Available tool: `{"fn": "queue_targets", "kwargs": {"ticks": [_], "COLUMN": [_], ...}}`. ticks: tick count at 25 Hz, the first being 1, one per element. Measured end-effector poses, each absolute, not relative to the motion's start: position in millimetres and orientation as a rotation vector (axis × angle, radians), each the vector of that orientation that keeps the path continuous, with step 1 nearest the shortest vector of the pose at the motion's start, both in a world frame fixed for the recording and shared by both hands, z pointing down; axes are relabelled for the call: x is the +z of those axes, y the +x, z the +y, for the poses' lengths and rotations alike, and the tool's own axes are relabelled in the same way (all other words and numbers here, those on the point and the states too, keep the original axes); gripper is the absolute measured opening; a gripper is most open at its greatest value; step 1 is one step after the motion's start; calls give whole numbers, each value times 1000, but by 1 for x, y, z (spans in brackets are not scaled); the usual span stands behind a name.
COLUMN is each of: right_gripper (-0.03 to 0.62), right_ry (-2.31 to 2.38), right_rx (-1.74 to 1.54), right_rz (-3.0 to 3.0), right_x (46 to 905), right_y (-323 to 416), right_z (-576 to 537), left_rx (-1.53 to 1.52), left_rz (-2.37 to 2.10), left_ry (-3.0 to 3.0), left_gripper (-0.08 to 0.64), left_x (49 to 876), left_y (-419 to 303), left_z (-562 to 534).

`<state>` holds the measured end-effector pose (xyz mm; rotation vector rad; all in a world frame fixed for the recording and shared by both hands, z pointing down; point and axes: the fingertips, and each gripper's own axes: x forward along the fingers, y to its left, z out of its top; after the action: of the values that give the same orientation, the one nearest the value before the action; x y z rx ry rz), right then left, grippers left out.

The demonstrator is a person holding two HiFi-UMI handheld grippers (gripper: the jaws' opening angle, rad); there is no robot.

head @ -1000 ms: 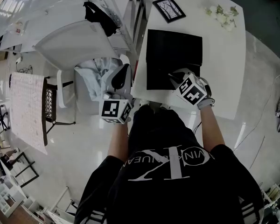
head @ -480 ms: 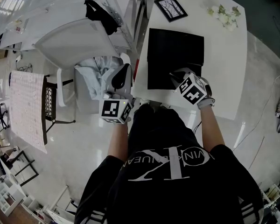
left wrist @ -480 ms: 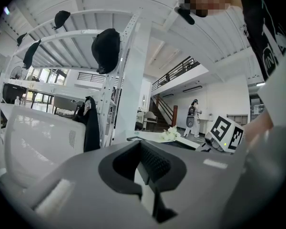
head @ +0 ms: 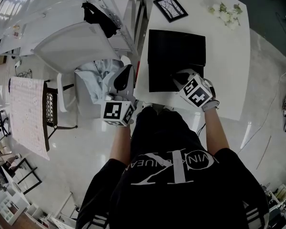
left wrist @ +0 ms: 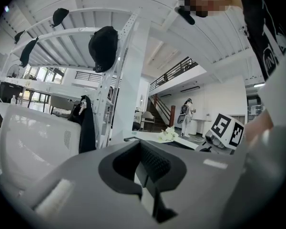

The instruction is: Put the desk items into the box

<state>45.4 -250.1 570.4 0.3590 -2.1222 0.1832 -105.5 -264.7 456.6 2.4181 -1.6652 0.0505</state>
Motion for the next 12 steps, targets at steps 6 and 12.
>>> {"fn": "queue_targets", "kwargs": {"ticks": [6, 12], "right_gripper": [51, 29], "right_ry": [417, 529], "right_rx": [277, 316], "right_rz": [-2180, -2245], "right_x": [558, 539], "right_y": [47, 55], "right_z": [-251, -262], "left_rx": [46, 41], "left_rz": [-1645, -1622], "left_ry": [2441, 2468], "left_gripper": [-5, -5], "left_x": [453, 448], "left_y": [-102, -97], "left_z": [-271, -278]}}
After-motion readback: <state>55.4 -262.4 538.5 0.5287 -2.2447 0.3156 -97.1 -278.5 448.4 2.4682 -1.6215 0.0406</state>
